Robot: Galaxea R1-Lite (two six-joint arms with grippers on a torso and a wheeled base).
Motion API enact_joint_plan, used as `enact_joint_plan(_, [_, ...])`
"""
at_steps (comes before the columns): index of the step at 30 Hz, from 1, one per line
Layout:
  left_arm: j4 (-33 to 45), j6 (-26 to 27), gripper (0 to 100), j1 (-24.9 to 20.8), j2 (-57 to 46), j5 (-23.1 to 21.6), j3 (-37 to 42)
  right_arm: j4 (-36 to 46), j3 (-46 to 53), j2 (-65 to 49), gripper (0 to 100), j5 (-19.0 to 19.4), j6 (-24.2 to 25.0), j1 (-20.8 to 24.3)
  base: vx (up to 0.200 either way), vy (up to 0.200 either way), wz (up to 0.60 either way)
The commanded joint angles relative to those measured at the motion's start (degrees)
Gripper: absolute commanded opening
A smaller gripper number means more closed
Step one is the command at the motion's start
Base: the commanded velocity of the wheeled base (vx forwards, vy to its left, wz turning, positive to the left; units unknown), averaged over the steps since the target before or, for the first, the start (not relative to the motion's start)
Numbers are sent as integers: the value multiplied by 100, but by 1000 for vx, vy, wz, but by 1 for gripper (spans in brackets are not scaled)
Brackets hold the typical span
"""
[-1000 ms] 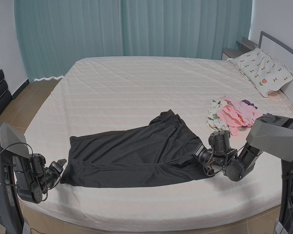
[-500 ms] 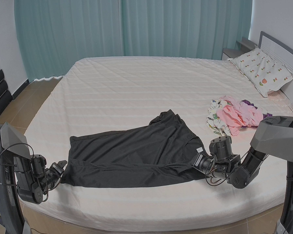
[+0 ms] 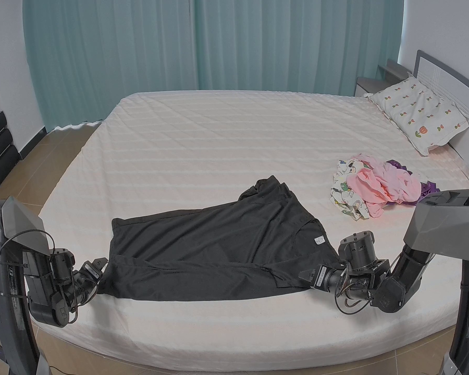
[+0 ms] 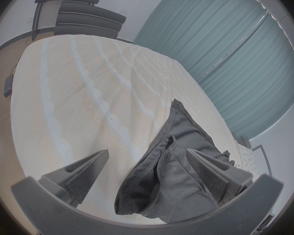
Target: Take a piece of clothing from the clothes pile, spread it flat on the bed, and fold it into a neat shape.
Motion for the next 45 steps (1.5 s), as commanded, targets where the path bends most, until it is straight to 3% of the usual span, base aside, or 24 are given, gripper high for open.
enact_joint_plan(1, [-102,-2,100,3,16,5,-9,-55,70,40,100,14,-75,-29,0,0,0])
enact_joint_plan(12, [-102,-2,100,3,8,14,-9,-398,-423,497,100,23,-13,-538,0,0,0])
enact_joint_plan(31, [-102,-11,100,3,-1,31,-62,-776,-1363,1402,100,-12,259,-653,0,0,0])
enact_joint_plan(32, [-102,-11,100,3,-1,31,-62,-776,-1363,1402,0,-12,259,-653,0,0,0])
enact_joint_plan(45, [-102,-11,100,3,16,31,-62,-776,-1108,1138,0,-48,426,-732,0,0,0])
